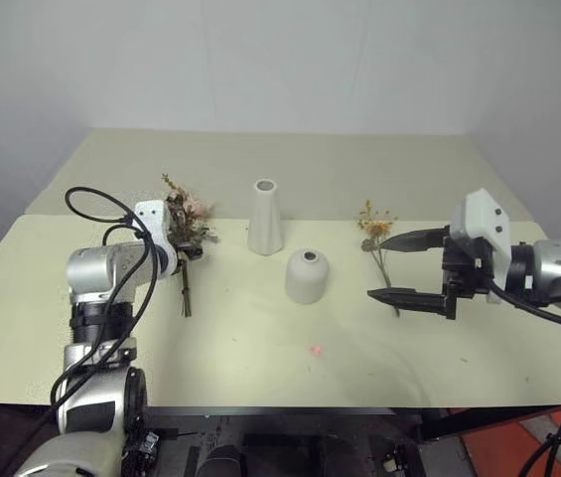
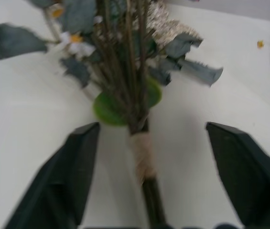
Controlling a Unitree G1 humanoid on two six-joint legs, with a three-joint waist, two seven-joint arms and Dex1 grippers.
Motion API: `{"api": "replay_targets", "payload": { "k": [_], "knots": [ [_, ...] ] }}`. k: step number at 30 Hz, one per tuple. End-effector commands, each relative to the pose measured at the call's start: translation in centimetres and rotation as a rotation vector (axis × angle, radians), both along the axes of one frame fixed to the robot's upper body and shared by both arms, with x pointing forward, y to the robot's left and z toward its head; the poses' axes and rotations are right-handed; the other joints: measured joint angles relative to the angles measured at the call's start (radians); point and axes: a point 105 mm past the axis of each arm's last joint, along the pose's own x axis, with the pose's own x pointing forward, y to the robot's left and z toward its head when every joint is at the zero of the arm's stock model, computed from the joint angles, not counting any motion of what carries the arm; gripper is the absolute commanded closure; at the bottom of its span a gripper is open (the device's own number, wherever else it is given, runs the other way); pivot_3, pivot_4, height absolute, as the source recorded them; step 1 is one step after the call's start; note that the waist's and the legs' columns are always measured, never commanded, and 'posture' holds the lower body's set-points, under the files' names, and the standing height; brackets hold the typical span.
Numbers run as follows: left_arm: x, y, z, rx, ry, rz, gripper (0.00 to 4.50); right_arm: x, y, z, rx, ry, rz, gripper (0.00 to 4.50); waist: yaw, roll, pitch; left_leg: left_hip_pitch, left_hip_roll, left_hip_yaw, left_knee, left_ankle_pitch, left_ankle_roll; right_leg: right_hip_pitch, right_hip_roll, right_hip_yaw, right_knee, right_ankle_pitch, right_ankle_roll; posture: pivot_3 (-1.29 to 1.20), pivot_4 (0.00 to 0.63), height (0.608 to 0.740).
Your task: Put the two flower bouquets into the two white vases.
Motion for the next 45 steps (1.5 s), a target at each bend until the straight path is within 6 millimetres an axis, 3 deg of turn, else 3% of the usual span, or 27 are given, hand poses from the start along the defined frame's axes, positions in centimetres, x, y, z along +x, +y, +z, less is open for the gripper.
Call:
{"api": "replay_targets", "payload": {
  "k": [1, 8, 9, 12, 18, 21, 27, 30, 34, 45],
  "knots": [
    [0.9, 0.1, 0.4, -0.03, -0.02, 0.014, 1.93, -0.5, -0.1, 1.2, 0.013, -0.048, -0.005, 0.0, -0.001, 0.0, 0.0, 0.0, 0.0, 0.0, 0.0, 0.0, 0.0, 0.0, 0.0, 0.0, 0.0, 0.0, 0.0, 0.0, 0.15, 0.74],
    [1.2, 0.6, -0.5, -0.018, -0.003, 0.038, 4.3, -0.8, -0.7, 1.0, 0.01, -0.046, -0.036, 0.0, -0.001, 0.0, 0.0, 0.0, 0.0, 0.0, 0.0, 0.0, 0.0, 0.0, 0.0, 0.0, 0.001, 0.0, 0.0, 0.0, 0.15, 0.74],
    [1.3, 0.7, -0.6, -0.019, -0.008, 0.045, 4.4, -0.8, -0.7, 1.0, 0.01, -0.045, -0.04, 0.0, -0.001, 0.0, 0.0, 0.0, 0.0, 0.0, 0.0, 0.0, 0.0, 0.0, 0.0, 0.0, 0.001, 0.0, 0.0, 0.0, 0.15, 0.74],
    [2.0, 0.6, 0.5, -0.07, -0.095, 0.079, 4.4, -0.9, -0.8, 1.0, 0.013, -0.043, -0.05, 0.0, -0.001, 0.0, 0.0, 0.001, 0.0, 0.0, 0.0, 0.0, 0.0, 0.0, 0.0, 0.0, 0.001, 0.0, 0.0, 0.0, 0.15, 0.74],
    [4.9, 1.6, 7.1, -0.177, -0.546, 0.256, 4.4, -0.9, -1.2, 0.8, 0.018, -0.043, -0.077, 0.0, 0.011, -0.001, 0.001, 0.0, 0.0, 0.0, 0.001, 0.0, 0.0, 0.0, -0.001, 0.0, 0.0, 0.001, 0.0, 0.0, 0.15, 0.74],
    [5.4, 1.8, 12.8, -0.295, -0.879, 0.274, 4.4, -0.7, -1.1, 0.7, 0.029, -0.06, -0.087, 0.0, 0.016, -0.002, 0.001, -0.001, -0.001, 0.0, 0.0, 0.0, 0.0, -0.001, -0.001, -0.001, -0.001, 0.001, 0.0, 0.0, 0.15, 0.74],
    [5.3, 0.1, 17.4, -0.639, -1.1, 0.196, 4.4, -1.1, -0.8, 0.2, 0.063, -0.071, -0.114, 0.0, 0.019, -0.002, 0.001, -0.002, -0.003, 0.001, 0.0, 0.0, 0.0, 0.0, -0.004, -0.001, -0.001, 0.002, 0.003, 0.0, 0.15, 0.74],
    [5.0, -1.3, 18.8, -0.871, -1.164, 0.098, 4.4, -1.7, -0.7, -0.2, 0.082, -0.073, -0.141, 0.0, 0.02, -0.002, 0.001, -0.003, -0.006, 0.001, 0.001, 0.0, 0.0, 0.0, -0.007, -0.001, -0.001, 0.003, 0.005, 0.0, 0.15, 0.74],
    [5.0, -2.9, 18.7, -1.008, -1.155, 0.019, 4.4, -2.4, -0.7, -0.8, 0.098, -0.07, -0.177, 0.0, 0.019, -0.003, 0.001, -0.003, -0.01, 0.0, 0.002, 0.0, 0.0, 0.0, -0.011, -0.001, -0.001, 0.002, 0.008, 0.0, 0.15, 0.74],
    [5.3, -4.6, 18.6, -1.05, -1.126, 0.026, 4.4, -3.3, -0.9, -1.3, 0.117, -0.071, -0.232, 0.0, 0.012, -0.003, 0.002, -0.003, -0.013, 0.0, 0.002, 0.0, 0.0, 0.001, -0.013, -0.001, -0.001, 0.002, 0.009, 0.0, 0.15, 0.74]
  ]
}}
